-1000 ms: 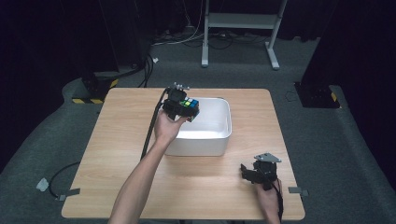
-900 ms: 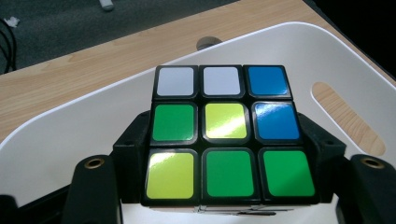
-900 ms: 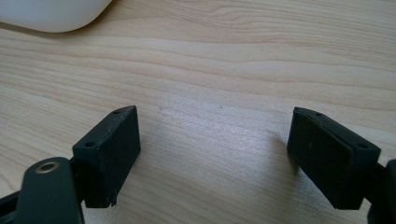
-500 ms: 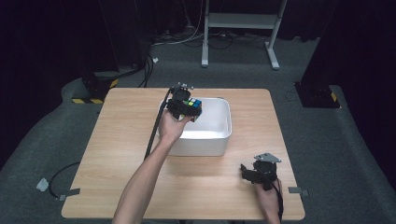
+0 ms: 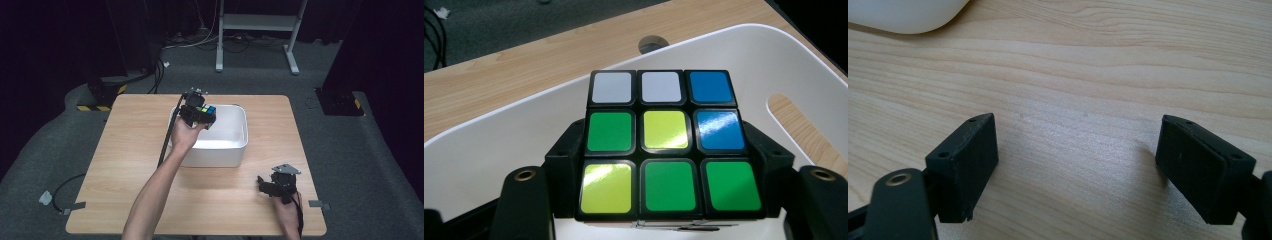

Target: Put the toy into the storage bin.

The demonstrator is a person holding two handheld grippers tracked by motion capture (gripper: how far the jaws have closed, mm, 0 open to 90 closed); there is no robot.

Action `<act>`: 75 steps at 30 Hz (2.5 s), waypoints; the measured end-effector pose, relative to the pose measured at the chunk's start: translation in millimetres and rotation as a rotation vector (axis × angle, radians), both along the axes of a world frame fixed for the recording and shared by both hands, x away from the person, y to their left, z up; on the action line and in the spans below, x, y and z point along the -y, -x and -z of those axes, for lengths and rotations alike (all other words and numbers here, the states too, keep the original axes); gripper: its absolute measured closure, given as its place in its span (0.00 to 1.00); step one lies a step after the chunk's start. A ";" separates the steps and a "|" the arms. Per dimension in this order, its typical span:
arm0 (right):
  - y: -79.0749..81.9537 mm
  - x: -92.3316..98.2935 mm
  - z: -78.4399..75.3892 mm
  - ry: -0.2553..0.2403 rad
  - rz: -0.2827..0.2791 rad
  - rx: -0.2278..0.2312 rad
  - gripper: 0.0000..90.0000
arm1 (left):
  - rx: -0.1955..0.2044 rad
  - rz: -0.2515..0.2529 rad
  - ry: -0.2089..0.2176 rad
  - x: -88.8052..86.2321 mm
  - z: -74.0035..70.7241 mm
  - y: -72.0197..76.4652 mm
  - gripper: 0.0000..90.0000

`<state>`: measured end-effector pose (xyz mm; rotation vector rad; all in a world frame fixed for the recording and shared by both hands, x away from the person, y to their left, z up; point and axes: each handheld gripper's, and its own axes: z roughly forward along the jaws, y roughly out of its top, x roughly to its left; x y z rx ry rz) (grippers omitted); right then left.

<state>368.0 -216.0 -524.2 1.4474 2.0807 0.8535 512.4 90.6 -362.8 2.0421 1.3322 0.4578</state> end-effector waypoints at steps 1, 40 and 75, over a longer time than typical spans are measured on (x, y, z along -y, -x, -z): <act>0.1 0.0 0.0 0.000 0.000 0.000 0.19 | -0.001 -0.002 -0.005 0.4 -0.6 -0.9 0.37; 0.4 0.0 0.1 0.000 -0.001 0.000 0.19 | 0.028 -0.030 -0.015 -23.2 -10.3 8.1 0.37; 0.3 0.1 0.1 0.000 -0.001 -0.001 0.18 | 0.082 0.012 0.013 -43.3 -11.8 55.1 0.37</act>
